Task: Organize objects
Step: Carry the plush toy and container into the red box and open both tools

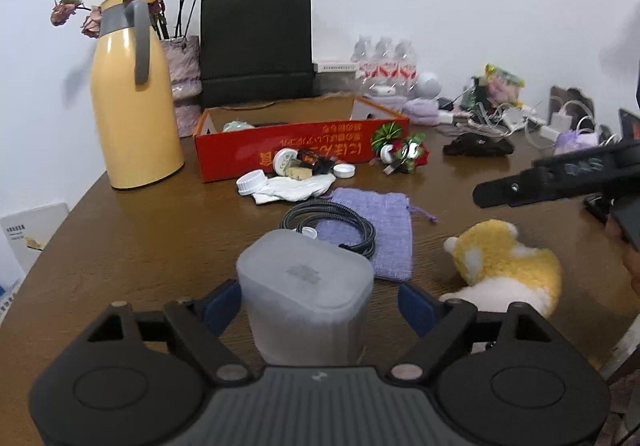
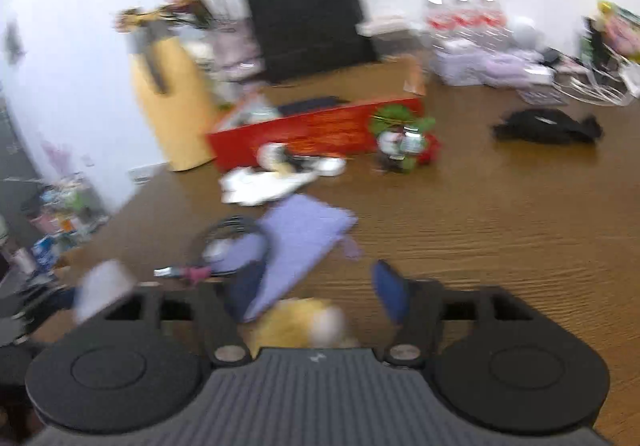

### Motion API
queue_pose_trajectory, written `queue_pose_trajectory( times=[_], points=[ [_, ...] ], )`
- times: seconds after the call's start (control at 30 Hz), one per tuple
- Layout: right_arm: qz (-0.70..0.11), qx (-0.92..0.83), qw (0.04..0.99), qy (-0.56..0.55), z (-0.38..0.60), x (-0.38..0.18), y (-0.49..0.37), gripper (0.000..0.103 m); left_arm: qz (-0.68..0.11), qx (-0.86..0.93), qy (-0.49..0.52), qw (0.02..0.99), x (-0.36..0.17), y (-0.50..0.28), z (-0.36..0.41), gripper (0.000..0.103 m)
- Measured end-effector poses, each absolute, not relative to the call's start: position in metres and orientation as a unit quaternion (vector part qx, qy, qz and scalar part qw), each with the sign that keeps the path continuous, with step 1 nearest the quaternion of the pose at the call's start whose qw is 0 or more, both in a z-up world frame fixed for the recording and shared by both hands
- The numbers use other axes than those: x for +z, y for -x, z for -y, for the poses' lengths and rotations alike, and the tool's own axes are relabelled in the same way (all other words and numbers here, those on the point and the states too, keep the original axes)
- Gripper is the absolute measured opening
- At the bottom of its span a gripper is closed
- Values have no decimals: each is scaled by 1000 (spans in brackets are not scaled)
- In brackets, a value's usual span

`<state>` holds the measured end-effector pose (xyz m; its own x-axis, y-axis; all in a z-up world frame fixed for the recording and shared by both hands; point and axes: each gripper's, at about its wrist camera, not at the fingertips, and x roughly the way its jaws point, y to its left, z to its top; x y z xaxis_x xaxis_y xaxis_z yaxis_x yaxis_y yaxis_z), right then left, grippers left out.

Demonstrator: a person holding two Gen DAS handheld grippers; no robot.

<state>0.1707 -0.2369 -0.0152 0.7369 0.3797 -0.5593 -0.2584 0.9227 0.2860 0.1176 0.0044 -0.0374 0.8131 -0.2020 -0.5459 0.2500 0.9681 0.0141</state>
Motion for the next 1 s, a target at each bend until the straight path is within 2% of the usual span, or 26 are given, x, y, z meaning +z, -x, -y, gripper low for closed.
queue_pose_trajectory(
  times=[0.03, 0.13, 0.2, 0.27, 0.3, 0.33, 0.53, 0.67, 0.83, 0.9, 1.0],
  points=[
    [-323, 180, 926, -78, 229, -15, -165, 87, -282, -121, -36, 951, -38, -117, -10, 85],
    [-341, 162, 926, -20, 205, -26, -157, 85, -281, -133, -16, 950, -42, -121, -22, 80],
    [-364, 141, 921, 4, 197, -36, -160, 75, -286, -144, -3, 947, -43, -124, -27, 75],
    [-365, 128, 922, 25, 192, -41, -154, 67, -294, -151, 0, 944, -42, -126, -30, 74],
    [-362, 126, 923, 31, 188, -41, -153, 52, -292, -154, -3, 944, -41, -125, -30, 71],
    [-358, 128, 924, 32, 187, -38, -151, 49, -286, -163, -6, 944, -40, -123, -31, 68],
    [-337, 134, 932, 22, 189, -31, -158, 46, -276, -200, 14, 940, -38, -127, -40, 66],
    [-296, 144, 944, -5, 205, -6, -171, 46, -261, -224, 20, 939, -7, -147, -35, 66],
    [-213, 109, 971, -6, 233, 49, -252, 46, -272, -218, -21, 937, 62, -248, -6, 66],
    [-207, 107, 972, -27, 241, 71, -314, 46, -296, -206, -14, 933, 83, -317, 7, 67],
    [-233, 83, 969, -22, 237, 81, -411, 46, -350, -178, -1, 920, 86, -415, 26, 66]
  ],
)
